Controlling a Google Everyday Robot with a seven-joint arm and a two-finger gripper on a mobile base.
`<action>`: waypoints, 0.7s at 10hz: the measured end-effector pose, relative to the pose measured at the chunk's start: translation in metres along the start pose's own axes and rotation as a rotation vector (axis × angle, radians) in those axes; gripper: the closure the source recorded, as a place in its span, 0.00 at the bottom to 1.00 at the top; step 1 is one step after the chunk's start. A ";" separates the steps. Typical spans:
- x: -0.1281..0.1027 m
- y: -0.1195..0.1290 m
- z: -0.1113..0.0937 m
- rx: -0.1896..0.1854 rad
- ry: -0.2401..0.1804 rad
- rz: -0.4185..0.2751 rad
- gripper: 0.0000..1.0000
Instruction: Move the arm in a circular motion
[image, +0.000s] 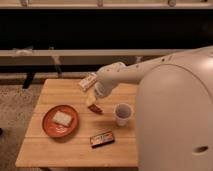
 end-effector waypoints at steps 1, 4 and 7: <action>-0.018 0.001 0.004 0.002 -0.002 -0.022 0.20; -0.080 0.021 0.018 -0.001 -0.004 -0.122 0.20; -0.137 0.061 0.032 -0.021 -0.001 -0.245 0.20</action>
